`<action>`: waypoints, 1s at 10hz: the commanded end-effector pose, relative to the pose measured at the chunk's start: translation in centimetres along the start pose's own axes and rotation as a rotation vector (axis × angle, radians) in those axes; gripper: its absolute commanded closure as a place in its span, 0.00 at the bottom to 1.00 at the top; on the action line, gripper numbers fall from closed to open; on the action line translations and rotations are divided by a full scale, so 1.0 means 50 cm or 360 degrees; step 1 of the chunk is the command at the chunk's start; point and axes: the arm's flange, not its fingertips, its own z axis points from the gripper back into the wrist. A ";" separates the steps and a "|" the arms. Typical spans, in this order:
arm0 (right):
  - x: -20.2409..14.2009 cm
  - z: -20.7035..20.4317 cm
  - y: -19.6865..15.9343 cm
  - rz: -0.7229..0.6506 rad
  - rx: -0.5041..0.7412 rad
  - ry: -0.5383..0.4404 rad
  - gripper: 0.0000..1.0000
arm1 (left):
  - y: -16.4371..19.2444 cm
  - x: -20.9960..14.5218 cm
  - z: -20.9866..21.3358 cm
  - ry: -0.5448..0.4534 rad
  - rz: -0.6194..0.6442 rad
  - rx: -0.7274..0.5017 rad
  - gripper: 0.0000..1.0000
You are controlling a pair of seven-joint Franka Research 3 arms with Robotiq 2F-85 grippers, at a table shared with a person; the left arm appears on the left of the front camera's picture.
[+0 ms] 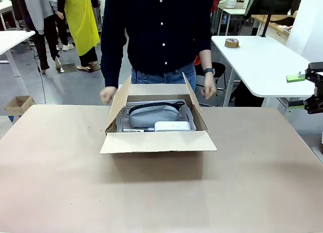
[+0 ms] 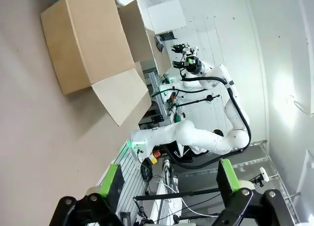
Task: Pack the gift set into the box.
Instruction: Press and hold the closed box until the human finishes sealing it.
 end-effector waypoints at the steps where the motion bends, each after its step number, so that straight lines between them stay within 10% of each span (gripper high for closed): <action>1: -0.002 0.015 -0.007 -0.0037 -0.0001 0.0003 0.00 | 0.006 -0.013 -0.002 0.0005 0.0025 -0.0015 0.00; 10: -0.002 0.015 -0.007 -0.0037 -0.0001 0.0003 0.00 | 0.006 -0.013 -0.002 0.0005 0.0025 -0.0015 0.00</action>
